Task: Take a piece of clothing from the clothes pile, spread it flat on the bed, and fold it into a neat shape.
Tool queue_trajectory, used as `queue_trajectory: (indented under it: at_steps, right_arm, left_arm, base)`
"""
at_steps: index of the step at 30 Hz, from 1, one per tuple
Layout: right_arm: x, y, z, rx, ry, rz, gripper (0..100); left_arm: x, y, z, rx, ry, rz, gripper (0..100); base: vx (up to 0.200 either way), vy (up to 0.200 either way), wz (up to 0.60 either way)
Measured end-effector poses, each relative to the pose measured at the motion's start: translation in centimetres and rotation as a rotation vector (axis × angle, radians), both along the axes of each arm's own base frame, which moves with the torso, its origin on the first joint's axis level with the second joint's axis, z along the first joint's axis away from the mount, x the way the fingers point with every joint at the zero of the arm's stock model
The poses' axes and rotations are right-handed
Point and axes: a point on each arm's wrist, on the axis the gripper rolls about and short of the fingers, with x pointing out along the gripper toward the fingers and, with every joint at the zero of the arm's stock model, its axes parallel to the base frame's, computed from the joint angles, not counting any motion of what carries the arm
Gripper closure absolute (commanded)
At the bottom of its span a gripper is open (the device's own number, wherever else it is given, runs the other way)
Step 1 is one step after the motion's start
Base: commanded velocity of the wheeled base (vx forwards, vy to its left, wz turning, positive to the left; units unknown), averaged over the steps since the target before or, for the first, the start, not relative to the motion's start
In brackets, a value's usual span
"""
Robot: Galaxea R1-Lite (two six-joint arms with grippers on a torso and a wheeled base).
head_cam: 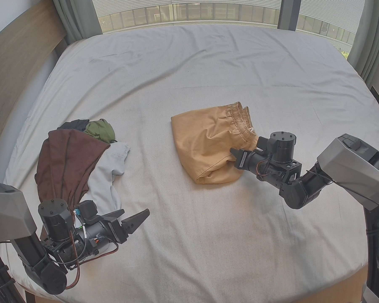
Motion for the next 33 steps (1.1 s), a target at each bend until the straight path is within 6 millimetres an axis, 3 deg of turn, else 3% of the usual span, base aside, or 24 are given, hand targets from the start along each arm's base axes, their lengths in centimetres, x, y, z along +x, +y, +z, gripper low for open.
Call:
queue_trajectory:
  at_steps: [7,13,18,24,28,33]
  right_arm:
    - [-0.4,-0.8,-0.6,-0.019,0.024,-0.04,0]
    - [-1.8,-2.0,0.0,-0.042,0.044,-0.076,0]
    - [-3.2,-3.5,2.8,-0.033,0.009,-0.124,0]
    - [-4.4,-5.2,8.3,0.024,-0.103,-0.154,0]
    - [-5.1,-4.1,10.7,0.064,-0.163,-0.1,0]
    - [-4.5,-2.1,11.1,0.082,-0.187,-0.049,0]
  left_arm:
    - [0.0,0.0,-0.1,0.0,0.002,-0.001,0]
    - [0.0,0.0,-0.1,0.002,0.001,-0.001,0]
    - [0.0,0.0,-0.1,0.002,0.001,-0.001,0]
    - [0.0,-0.2,-0.1,0.003,0.001,-0.006,0]
    - [0.0,-0.3,-0.1,0.002,0.002,-0.009,0]
    - [0.0,-0.3,-0.1,0.002,0.004,-0.009,0]
  base:
    - [0.0,0.0,0.0]
    - [0.0,0.0,0.0]
    - [0.0,0.0,0.0]
    - [0.0,0.0,0.0]
    - [0.0,0.0,0.0]
    - [0.0,0.0,0.0]
